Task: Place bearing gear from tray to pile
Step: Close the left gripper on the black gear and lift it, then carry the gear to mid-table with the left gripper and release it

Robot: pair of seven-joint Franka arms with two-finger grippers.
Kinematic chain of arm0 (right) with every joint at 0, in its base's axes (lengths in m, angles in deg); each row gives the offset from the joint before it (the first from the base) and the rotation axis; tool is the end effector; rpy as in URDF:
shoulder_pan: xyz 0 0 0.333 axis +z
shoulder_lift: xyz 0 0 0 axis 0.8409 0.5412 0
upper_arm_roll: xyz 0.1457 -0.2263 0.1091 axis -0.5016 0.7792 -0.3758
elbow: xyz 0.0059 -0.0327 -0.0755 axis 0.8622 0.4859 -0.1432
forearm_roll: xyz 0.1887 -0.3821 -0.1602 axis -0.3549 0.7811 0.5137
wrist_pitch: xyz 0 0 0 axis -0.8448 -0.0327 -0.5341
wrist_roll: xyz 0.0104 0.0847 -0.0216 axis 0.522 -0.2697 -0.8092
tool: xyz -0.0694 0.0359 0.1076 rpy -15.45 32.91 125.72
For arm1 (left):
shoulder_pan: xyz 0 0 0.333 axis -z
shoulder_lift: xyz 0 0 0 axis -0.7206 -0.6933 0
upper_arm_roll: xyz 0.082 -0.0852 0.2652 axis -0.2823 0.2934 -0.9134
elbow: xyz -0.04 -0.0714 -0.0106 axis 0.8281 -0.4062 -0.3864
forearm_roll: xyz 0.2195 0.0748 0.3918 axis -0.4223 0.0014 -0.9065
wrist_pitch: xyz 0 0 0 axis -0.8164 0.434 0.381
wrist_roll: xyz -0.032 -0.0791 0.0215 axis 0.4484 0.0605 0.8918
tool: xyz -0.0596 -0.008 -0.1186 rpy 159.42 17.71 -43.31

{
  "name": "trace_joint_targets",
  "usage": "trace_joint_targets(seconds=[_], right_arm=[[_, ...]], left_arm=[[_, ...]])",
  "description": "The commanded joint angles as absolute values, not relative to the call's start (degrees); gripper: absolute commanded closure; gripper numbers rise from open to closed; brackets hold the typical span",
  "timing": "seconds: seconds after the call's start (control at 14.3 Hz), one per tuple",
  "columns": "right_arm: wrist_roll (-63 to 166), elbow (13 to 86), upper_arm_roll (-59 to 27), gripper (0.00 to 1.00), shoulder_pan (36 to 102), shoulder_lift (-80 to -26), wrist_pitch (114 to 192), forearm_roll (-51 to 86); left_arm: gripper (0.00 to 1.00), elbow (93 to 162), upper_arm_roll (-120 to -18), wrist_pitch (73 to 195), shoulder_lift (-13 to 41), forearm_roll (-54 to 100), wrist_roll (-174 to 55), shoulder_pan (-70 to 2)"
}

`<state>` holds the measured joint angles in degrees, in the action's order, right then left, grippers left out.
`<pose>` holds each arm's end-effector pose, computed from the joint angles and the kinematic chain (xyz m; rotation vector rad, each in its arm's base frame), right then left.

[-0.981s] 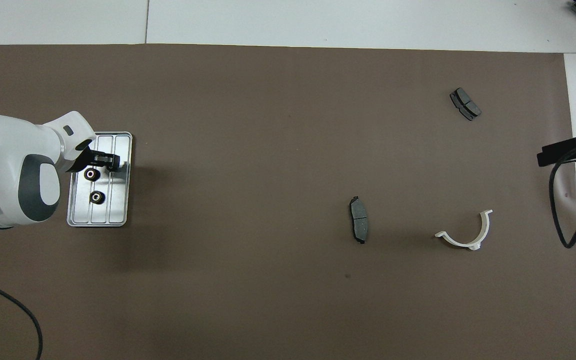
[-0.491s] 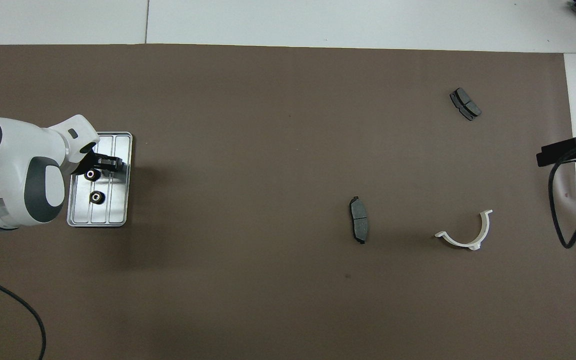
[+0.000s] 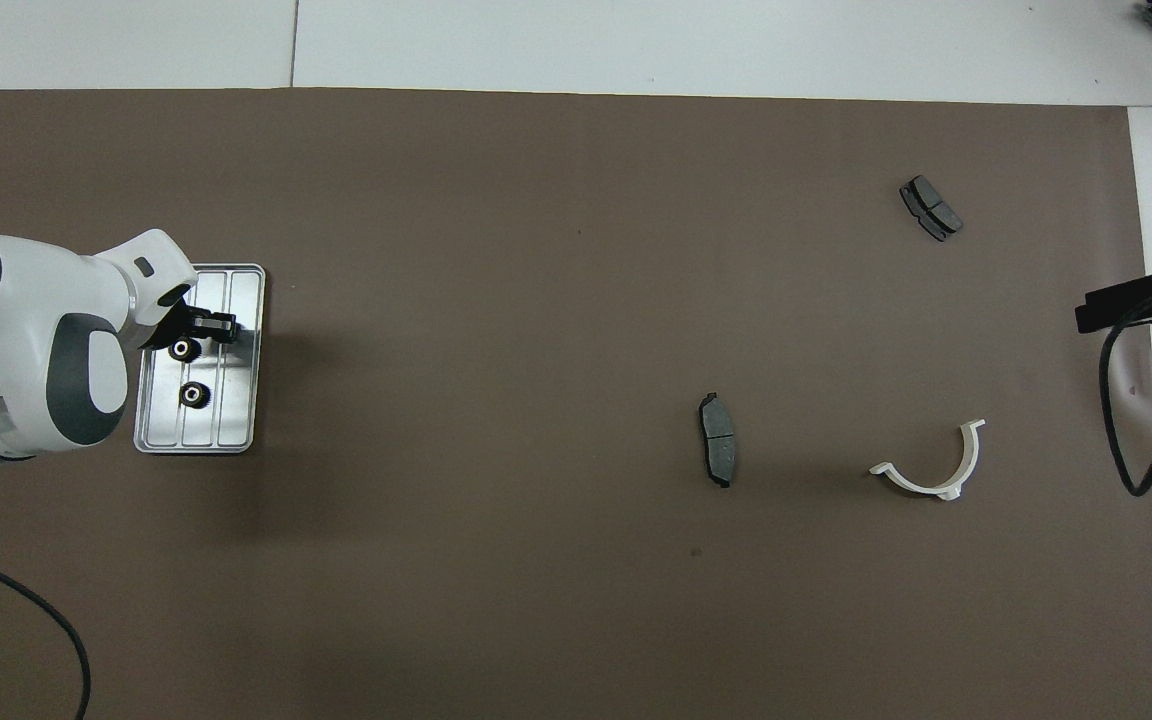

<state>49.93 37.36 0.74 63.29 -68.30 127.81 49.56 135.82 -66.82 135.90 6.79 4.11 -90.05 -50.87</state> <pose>0.6192 -0.0421 0.5715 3.1133 0.0924 0.0368 0.6428 -0.0031 0.2082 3.0432 -0.2831 0.1629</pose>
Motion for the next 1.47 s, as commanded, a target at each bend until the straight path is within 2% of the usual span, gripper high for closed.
trace_joint_targets(seconds=[0.0, 0.21, 0.49, 0.91, 0.98, 1.12, 1.26, 1.4], right_arm=[[47.14, 38.71, 0.52, 0.00, 63.12, -69.51, 127.85, 49.77], [47.66, 38.88, 0.52, 0.00, 63.30, -69.51, 128.38, 49.77], [47.66, 39.85, 0.52, 0.00, 64.35, -70.21, 128.03, 47.49], [47.21, 40.11, 0.43, 0.00, 65.58, -70.30, 128.21, 47.49], [46.96, 40.63, 0.43, 0.00, 65.67, -70.47, 128.29, 47.49], [47.56, 41.25, 0.34, 0.00, 65.67, -70.74, 128.64, 47.49], [47.57, 41.52, 0.34, 0.00, 65.67, -70.74, 130.83, 47.49], [47.31, 42.48, 0.43, 0.00, 65.58, -70.74, 132.85, 47.40]], left_arm=[[1.00, 133.97, -67.15, 131.87, 7.59, 5.19, -91.05, -50.24], [1.00, 129.13, -66.54, 124.15, 9.60, 5.36, -89.39, -50.15], [1.00, 125.17, -63.03, 118.49, 11.28, 5.36, -74.05, -46.47], [1.00, 124.99, -62.58, 128.05, 10.23, 5.01, -46.10, -29.09], [1.00, 124.47, -62.67, 130.68, 8.66, 4.66, -41.01, -25.49], [1.00, 119.31, -62.85, 132.81, 1.83, 2.56, -32.91, -19.50], [1.00, 111.05, -62.93, 134.22, -5.04, -0.86, -23.51, -16.41], [1.00, 109.26, -62.85, 137.01, -7.43, -2.90, -20.39, -15.26]])
